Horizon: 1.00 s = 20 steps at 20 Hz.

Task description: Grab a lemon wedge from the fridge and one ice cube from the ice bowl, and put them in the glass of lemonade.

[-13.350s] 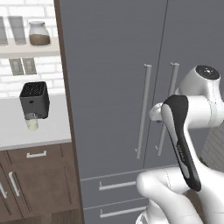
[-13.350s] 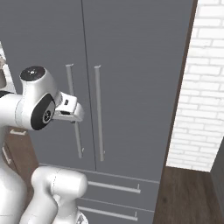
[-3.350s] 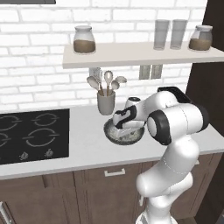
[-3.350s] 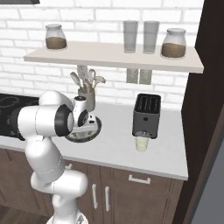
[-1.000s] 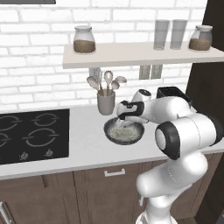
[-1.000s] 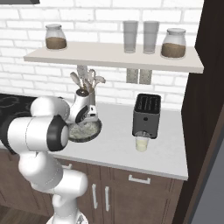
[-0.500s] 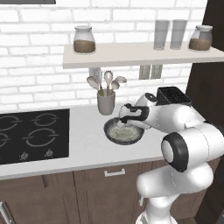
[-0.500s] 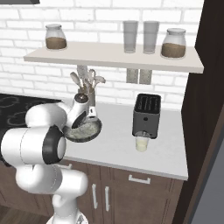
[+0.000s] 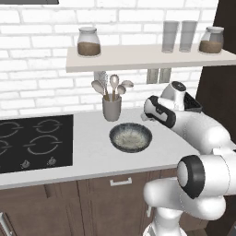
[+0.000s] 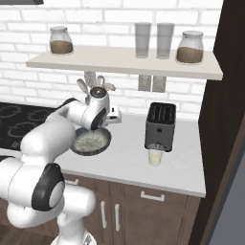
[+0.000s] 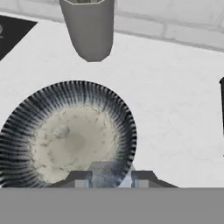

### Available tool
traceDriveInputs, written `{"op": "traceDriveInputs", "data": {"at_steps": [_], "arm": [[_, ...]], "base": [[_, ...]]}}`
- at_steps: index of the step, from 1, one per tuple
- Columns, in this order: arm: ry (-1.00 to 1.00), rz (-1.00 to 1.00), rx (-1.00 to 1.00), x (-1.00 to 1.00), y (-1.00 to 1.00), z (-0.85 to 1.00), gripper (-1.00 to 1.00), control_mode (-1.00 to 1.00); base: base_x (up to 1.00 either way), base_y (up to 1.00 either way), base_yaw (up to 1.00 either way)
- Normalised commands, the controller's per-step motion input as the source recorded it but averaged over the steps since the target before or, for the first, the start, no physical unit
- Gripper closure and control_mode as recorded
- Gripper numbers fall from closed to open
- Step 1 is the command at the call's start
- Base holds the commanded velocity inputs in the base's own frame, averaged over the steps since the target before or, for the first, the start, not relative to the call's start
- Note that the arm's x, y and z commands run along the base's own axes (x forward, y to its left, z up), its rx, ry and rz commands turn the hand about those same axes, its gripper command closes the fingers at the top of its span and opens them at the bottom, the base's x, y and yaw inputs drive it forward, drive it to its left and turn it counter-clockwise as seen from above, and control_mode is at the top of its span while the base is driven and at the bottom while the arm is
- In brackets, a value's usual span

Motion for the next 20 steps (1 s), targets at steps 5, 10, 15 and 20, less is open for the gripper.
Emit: {"op": "traceDriveInputs", "data": {"at_steps": [5,10,15,20], "arm": [[0.02,-0.44,-0.05,-0.36,-0.89,0.0,1.0,-1.0],[-0.01,-0.31,0.05,-0.33,-0.86,-0.09,1.0,-1.0],[-0.01,-0.25,0.09,-0.09,-1.0,0.0,1.0,-1.0],[0.09,-0.15,0.13,0.0,-0.95,0.03,1.0,-1.0]], "base": [[0.0,0.0,0.0],[0.0,0.0,0.0],[0.0,0.0,0.0],[0.0,0.0,0.0]]}}
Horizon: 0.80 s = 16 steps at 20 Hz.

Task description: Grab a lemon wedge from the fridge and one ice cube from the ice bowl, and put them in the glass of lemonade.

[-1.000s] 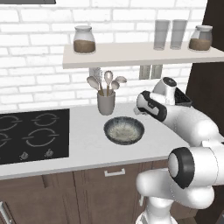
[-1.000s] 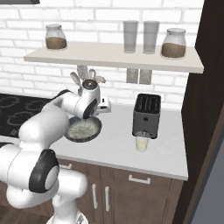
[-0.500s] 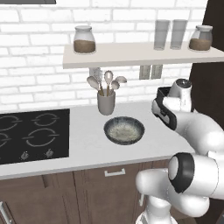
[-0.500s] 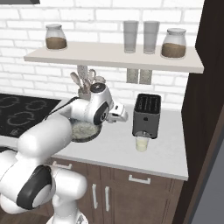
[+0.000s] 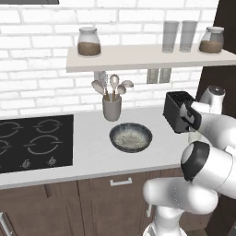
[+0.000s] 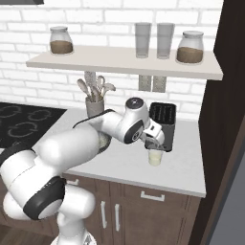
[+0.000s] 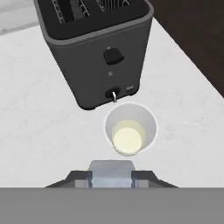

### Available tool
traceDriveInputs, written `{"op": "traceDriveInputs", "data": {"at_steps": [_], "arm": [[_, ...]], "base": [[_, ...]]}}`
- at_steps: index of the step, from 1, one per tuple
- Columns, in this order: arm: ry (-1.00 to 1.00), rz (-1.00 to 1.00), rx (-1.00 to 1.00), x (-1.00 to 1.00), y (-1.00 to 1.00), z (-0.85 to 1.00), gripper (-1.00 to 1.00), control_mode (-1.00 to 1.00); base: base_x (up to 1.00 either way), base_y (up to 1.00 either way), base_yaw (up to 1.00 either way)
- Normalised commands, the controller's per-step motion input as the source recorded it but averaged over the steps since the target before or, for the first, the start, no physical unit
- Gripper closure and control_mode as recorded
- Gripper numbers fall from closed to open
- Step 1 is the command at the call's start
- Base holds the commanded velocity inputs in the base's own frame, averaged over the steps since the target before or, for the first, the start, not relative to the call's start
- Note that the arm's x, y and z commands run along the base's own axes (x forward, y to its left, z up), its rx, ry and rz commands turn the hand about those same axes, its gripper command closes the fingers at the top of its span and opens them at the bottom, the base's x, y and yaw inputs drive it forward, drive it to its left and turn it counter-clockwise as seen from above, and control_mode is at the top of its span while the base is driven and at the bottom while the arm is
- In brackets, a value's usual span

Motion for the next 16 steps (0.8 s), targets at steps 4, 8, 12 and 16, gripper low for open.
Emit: {"op": "traceDriveInputs", "data": {"at_steps": [4,8,12,16], "arm": [[0.07,-0.06,0.08,0.0,-0.44,-0.19,1.0,-1.0],[0.03,-0.06,0.03,0.0,-0.03,-0.51,1.0,-1.0],[0.0,-0.02,0.0,0.04,0.0,-0.2,1.0,-1.0],[0.0,0.0,0.0,0.1,-0.02,-0.11,1.0,-1.0]], "base": [[0.0,0.0,0.0],[0.0,0.0,0.0],[0.0,0.0,0.0],[0.0,0.0,0.0]]}}
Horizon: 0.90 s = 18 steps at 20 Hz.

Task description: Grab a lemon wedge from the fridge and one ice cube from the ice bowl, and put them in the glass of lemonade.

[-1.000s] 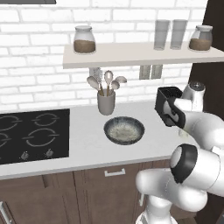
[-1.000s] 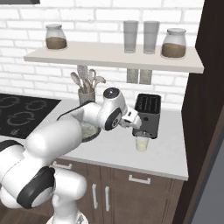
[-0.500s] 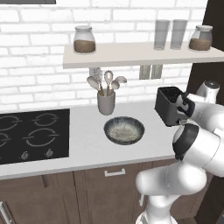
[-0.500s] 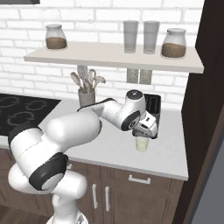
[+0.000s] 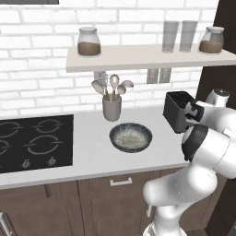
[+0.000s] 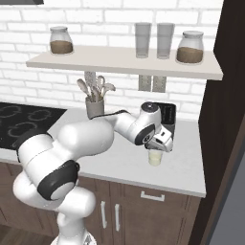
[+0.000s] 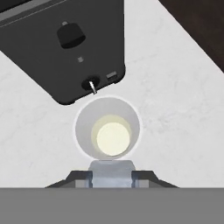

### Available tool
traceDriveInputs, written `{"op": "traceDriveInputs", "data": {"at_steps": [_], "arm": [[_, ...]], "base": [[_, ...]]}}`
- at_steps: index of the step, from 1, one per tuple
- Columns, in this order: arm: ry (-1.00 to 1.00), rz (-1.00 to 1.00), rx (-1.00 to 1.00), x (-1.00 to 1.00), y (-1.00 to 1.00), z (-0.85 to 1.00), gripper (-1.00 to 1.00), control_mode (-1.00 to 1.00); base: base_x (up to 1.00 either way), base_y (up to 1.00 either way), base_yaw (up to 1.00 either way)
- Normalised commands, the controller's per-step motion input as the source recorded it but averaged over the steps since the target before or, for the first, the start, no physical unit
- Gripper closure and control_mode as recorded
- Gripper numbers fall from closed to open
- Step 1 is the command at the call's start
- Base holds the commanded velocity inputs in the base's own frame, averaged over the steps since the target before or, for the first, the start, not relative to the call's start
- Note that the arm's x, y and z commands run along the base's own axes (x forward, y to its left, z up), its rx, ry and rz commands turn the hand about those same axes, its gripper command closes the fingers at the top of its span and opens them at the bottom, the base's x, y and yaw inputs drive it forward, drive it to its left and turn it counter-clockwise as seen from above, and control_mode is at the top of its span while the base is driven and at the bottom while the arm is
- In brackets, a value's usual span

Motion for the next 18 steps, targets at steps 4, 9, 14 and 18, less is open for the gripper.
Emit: {"op": "traceDriveInputs", "data": {"at_steps": [4,9,14,18], "arm": [[0.0,0.0,0.0,0.08,0.0,-0.08,1.0,-1.0],[0.0,0.0,0.0,0.07,0.0,-0.03,1.0,-1.0],[0.0,0.0,0.0,0.1,0.0,0.0,1.0,-1.0],[0.0,0.0,0.0,0.08,0.0,0.0,1.0,-1.0]], "base": [[0.0,0.0,0.0],[0.0,0.0,0.0],[0.0,0.0,0.0],[0.0,0.0,0.0]]}}
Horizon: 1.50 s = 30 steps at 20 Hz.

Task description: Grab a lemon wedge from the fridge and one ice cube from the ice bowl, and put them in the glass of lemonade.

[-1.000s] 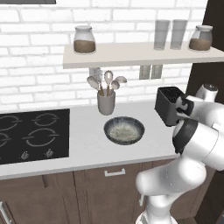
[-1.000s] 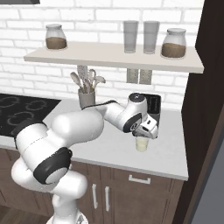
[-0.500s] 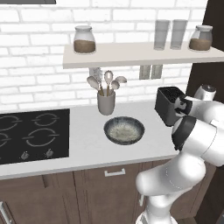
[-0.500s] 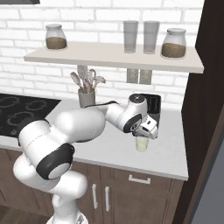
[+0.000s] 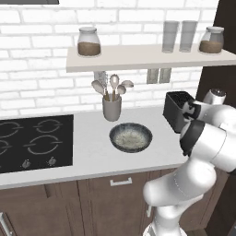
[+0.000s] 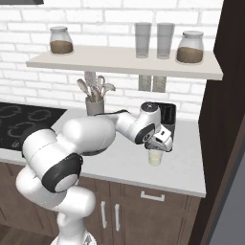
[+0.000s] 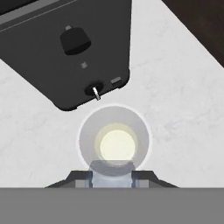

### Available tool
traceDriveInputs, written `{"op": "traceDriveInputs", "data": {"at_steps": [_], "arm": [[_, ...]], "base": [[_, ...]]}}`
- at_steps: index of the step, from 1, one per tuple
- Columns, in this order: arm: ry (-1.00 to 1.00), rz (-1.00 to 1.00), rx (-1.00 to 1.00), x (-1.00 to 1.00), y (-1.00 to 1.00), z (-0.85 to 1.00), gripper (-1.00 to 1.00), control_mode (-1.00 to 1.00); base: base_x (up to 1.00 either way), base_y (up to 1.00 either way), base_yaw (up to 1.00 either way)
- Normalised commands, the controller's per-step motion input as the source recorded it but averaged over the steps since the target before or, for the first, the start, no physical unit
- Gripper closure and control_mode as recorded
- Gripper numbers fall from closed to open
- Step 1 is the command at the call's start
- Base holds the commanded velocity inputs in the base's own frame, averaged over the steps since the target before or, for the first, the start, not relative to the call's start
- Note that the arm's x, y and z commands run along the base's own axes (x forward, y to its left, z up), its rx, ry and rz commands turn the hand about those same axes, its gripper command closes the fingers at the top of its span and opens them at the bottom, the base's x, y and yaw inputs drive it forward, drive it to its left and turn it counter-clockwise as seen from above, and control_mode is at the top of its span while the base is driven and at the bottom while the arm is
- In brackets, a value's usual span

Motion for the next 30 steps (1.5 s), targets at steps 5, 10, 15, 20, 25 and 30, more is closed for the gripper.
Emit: {"op": "traceDriveInputs", "data": {"at_steps": [5,10,15,20,25,30], "arm": [[0.0,0.0,0.0,0.24,0.0,0.0,1.0,-1.0],[0.0,-0.02,0.0,0.17,-0.16,0.0,1.0,-1.0],[0.0,-0.13,0.01,-0.03,-0.16,0.0,1.0,-1.0],[0.0,-0.01,0.0,0.0,0.07,-0.02,1.0,-1.0],[0.0,0.0,0.0,0.0,0.14,-0.04,1.0,-1.0],[0.0,0.0,0.0,0.16,0.01,0.0,1.0,-1.0]], "base": [[0.0,0.0,0.0],[0.0,0.0,0.0],[0.0,0.0,0.0],[0.0,0.0,0.0],[0.0,0.0,0.0],[0.0,0.0,0.0]]}}
